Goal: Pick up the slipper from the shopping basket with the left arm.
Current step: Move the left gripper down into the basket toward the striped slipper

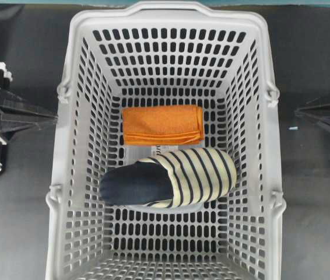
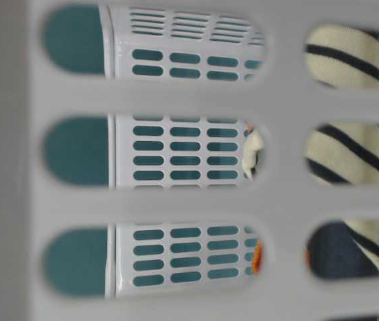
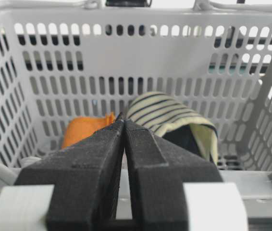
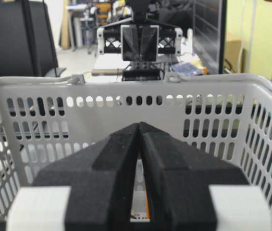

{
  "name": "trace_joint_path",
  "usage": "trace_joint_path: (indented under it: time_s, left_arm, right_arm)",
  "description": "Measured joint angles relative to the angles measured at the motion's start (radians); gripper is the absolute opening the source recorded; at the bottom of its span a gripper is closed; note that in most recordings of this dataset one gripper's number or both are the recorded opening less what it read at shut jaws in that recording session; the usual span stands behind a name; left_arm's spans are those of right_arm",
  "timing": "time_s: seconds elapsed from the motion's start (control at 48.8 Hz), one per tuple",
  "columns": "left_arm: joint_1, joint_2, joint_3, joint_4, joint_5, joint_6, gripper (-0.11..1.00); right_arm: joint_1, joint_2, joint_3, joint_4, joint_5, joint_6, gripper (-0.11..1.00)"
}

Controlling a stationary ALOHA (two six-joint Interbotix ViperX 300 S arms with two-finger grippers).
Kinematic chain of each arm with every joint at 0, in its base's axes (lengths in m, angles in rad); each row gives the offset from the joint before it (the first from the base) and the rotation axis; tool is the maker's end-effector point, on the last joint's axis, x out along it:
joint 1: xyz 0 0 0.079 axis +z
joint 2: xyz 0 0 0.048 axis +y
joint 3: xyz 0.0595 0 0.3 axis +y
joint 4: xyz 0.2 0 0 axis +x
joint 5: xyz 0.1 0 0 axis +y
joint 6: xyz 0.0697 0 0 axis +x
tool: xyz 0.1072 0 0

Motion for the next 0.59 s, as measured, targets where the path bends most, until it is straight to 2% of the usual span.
trace_joint_path:
  time_s: [0.061,0.102,0.205,0.328,0.594]
  left_arm:
    - [-0.005,0.008,-0.009,0.009,0.018,-0.009,0.02]
    - [-0.020,0.026,-0.046,0.025,0.078,-0.029,0.00]
    - [-0.072,0.094,-0.183,0.037,0.295,-0.049,0.00]
    - [-0.086,0.189,-0.333,0.038,0.523,-0.057,0.00]
    - [-0.110,0.460,-0.678,0.040,0.881,-0.058,0.00]
  right_arm:
    - [0.000,0.002,0.003,0.002,0.003,0.002,0.00]
    - [0.000,0.005,0.006,0.003,0.006,0.005,0.00]
    - [0.000,0.006,0.009,0.012,0.034,0.014,0.00]
    - [0.000,0.008,0.011,0.015,0.057,0.018,0.00]
    - [0.000,0.008,0.011,0.015,0.069,0.018,0.00]
